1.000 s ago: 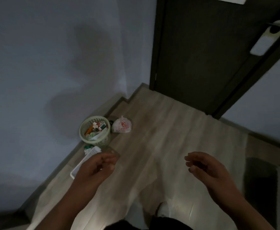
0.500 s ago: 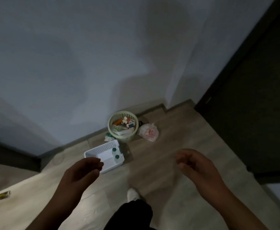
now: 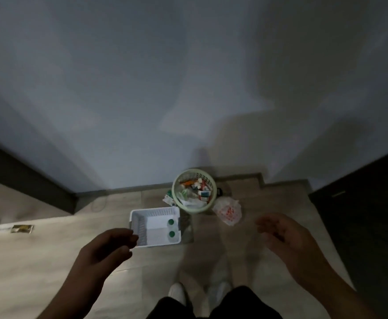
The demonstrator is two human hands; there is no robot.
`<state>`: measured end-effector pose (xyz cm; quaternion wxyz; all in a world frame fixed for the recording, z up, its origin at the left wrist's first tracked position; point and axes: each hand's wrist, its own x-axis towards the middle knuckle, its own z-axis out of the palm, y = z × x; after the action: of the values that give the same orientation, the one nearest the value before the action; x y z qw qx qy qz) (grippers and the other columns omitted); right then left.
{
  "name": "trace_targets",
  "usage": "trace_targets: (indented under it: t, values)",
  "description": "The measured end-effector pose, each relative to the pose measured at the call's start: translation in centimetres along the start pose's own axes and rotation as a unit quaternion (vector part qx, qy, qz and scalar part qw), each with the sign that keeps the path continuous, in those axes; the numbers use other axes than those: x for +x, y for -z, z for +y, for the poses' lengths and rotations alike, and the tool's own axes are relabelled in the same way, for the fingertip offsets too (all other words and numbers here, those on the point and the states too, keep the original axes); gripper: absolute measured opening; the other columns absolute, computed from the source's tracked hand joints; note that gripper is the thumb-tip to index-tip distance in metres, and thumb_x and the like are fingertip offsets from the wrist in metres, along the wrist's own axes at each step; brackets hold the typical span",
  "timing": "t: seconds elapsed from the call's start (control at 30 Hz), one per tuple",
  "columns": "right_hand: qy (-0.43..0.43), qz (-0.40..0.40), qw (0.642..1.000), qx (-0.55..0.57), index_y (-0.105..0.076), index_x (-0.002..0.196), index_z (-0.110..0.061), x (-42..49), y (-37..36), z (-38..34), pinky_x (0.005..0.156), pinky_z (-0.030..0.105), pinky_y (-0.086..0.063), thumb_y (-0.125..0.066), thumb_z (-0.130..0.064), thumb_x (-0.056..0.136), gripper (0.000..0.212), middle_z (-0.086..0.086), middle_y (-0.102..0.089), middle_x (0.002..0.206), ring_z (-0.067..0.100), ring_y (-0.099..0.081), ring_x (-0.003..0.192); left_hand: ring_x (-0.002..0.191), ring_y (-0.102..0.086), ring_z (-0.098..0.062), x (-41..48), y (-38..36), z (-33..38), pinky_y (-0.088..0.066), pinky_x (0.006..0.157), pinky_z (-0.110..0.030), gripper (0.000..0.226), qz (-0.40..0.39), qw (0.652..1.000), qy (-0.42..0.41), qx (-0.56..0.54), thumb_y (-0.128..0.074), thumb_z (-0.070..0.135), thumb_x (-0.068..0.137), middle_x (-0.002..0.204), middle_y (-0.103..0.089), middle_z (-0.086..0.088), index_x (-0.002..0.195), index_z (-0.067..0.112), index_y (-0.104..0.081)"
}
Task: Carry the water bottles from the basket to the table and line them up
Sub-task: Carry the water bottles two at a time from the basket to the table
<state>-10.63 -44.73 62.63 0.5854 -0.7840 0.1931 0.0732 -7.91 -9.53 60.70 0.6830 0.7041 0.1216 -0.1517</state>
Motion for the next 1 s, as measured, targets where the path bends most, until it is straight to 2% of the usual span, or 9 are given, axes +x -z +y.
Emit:
trace_targets:
  t: [0.23, 0.33, 0.4, 0.5, 0.67, 0.77, 0.83, 0.93, 1.0]
  values:
    - [0.027, -0.128, 0.991, 0.018, -0.067, 0.095, -0.016, 9.8, 1.2, -2.5, 0.069, 0.011, -0.052, -0.062, 0.012, 0.083, 0.031, 0.002, -0.074, 0.088, 0.003, -0.068, 0.081, 0.104, -0.069, -0.022, 0.7, -3.5, 0.2, -0.049, 0.097, -0.057, 0.041, 0.113, 0.993, -0.013, -0.005, -0.072, 0.042, 0.06, 0.104, -0.075, -0.007, 0.098, 0.025, -0.073]
    - [0.041, -0.202, 0.979, -0.004, -0.067, 0.097, -0.018, 13.8, 2.0, -3.2, 0.066, 0.018, -0.056, -0.063, 0.007, 0.085, 0.028, -0.004, -0.075, 0.091, 0.007, -0.069, 0.083, 0.104, -0.069, -0.023, 1.1, -6.1, 0.5, -0.049, 0.097, -0.056, 0.042, 0.173, 0.985, -0.014, -0.018, -0.072, 0.041, 0.06, 0.102, -0.075, -0.008, 0.098, 0.024, -0.073]
    - [0.057, -0.252, 0.965, -0.039, -0.068, 0.099, -0.022, 16.6, 2.9, -3.5, 0.073, 0.024, -0.057, -0.063, 0.003, 0.087, 0.028, -0.006, -0.074, 0.099, 0.007, -0.069, 0.091, 0.104, -0.069, -0.024, 1.2, -8.3, 0.3, -0.05, 0.096, -0.055, 0.044, 0.218, 0.975, -0.012, -0.03, -0.072, 0.041, 0.061, 0.102, -0.075, -0.009, 0.1, 0.021, -0.073]
    - [0.066, -0.296, 0.951, -0.054, -0.067, 0.103, -0.022, 20.3, 4.1, -3.5, 0.087, 0.026, -0.055, -0.061, 0.002, 0.089, 0.028, -0.006, -0.073, 0.105, 0.009, -0.068, 0.1, 0.104, -0.069, -0.022, 1.1, -11.6, -0.4, -0.056, 0.092, -0.046, 0.055, 0.273, 0.961, -0.004, -0.049, -0.071, 0.041, 0.06, 0.104, -0.075, -0.008, 0.107, 0.013, -0.069]
    - [0.052, -0.343, 0.935, -0.071, -0.066, 0.103, -0.022, 23.0, 3.6, -1.6, 0.087, 0.025, -0.054, -0.06, 0.005, 0.088, 0.032, -0.004, -0.073, 0.105, 0.012, -0.068, 0.099, 0.102, -0.07, -0.019, 0.5, -14.5, -2.8, -0.053, 0.094, -0.033, 0.06, 0.314, 0.945, 0.017, -0.089, -0.071, 0.04, 0.057, 0.104, -0.075, -0.007, 0.109, 0.01, -0.067]
    - [0.046, -0.366, 0.922, -0.114, -0.065, 0.1, -0.023, 23.8, 1.9, 0.6, 0.079, 0.016, -0.053, -0.062, 0.005, 0.087, 0.031, -0.001, -0.073, 0.099, 0.009, -0.068, 0.096, 0.101, -0.07, -0.02, 0.6, -14.7, -5.5, -0.054, 0.093, -0.031, 0.044, 0.338, 0.935, 0.036, -0.102, -0.077, 0.024, 0.067, 0.102, -0.075, -0.007, 0.108, 0.009, -0.068]
    - [0.041, -0.386, 0.908, -0.16, -0.065, 0.1, -0.027, 24.1, 0.3, 2.6, 0.077, 0.017, -0.053, -0.066, -0.001, 0.087, 0.03, -0.003, -0.072, 0.101, 0.006, -0.066, 0.098, 0.101, -0.07, -0.021, 1.1, -14.5, -8.1, -0.054, 0.091, -0.029, 0.034, 0.35, 0.929, 0.049, -0.108, -0.077, 0.012, 0.073, 0.101, -0.076, -0.006, 0.106, 0.009, -0.068]
    - [0.045, -0.417, 0.875, -0.24, -0.064, 0.1, -0.037, 24.6, -2.9, 6.7, 0.083, 0.022, -0.052, -0.07, -0.018, 0.081, 0.027, -0.011, -0.068, 0.107, -0.003, -0.064, 0.098, 0.099, -0.071, -0.016, 2.2, -14.0, -12.9, -0.059, 0.086, -0.032, 0.045, 0.356, 0.925, 0.071, -0.109, -0.076, 0.033, 0.062, 0.1, -0.076, -0.002, 0.103, 0.016, -0.07]
    - [0.047, -0.427, 0.859, -0.28, -0.064, 0.099, -0.042, 25.2, -5.5, 10.2, 0.087, 0.024, -0.053, -0.07, -0.025, 0.079, 0.027, -0.014, -0.068, 0.107, -0.001, -0.063, 0.101, 0.098, -0.07, -0.011, 3.5, -13.5, -16.4, -0.053, 0.087, -0.031, 0.053, 0.347, 0.928, 0.084, -0.102, -0.073, 0.045, 0.056, 0.1, -0.076, 0.001, 0.103, 0.019, -0.07]
